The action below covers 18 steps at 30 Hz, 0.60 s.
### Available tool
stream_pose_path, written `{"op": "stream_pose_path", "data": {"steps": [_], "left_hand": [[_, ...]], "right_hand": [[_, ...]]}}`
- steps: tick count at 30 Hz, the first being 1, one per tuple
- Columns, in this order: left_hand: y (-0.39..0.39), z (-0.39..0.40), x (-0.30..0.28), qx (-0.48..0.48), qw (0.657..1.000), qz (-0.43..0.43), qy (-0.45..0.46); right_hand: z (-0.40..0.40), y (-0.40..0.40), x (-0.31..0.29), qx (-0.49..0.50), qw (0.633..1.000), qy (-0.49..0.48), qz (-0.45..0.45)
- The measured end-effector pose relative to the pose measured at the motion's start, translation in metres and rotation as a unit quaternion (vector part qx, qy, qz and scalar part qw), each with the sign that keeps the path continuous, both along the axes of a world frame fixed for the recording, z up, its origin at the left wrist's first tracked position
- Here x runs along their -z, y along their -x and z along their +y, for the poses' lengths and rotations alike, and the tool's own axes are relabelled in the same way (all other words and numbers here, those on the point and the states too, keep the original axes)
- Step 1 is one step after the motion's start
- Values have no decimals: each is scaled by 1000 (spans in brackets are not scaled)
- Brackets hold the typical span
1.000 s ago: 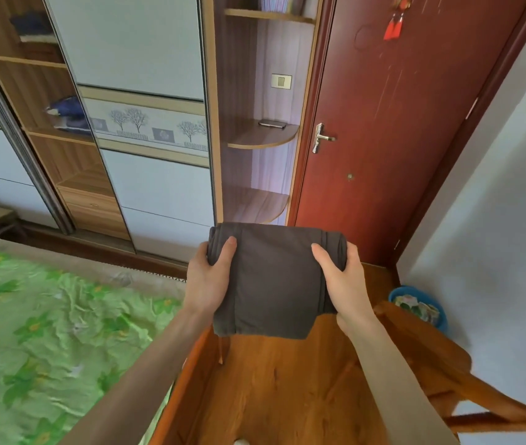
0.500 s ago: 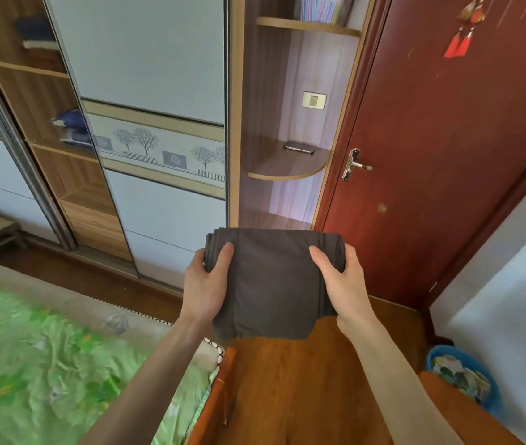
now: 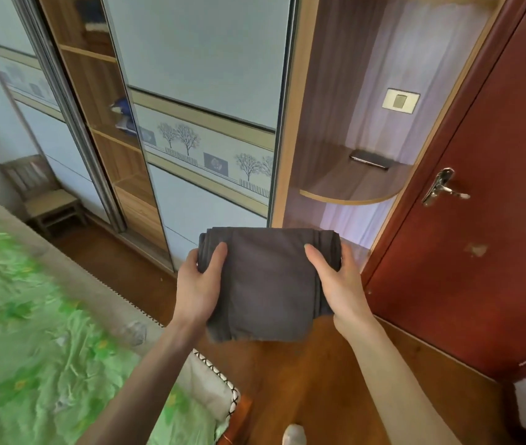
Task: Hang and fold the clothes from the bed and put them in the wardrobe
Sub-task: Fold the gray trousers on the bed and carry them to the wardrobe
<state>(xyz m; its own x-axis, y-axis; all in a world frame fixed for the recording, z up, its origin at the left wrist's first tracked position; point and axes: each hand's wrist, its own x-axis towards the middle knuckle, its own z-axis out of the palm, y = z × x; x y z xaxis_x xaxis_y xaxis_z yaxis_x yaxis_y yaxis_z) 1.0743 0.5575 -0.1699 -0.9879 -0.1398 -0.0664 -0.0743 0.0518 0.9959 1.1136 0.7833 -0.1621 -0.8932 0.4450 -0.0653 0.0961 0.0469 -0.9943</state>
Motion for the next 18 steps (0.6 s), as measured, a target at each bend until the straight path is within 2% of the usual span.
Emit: {"op": "stream_pose_path", "data": {"steps": [10,18], "left_hand": [[141,44,12,-119,993,-12,22],[198,37,13,-224,975,4,9]], "right_hand": [[48,190,5,-143,990,16,4],[31,293,2,-227,974,-2,0]]}}
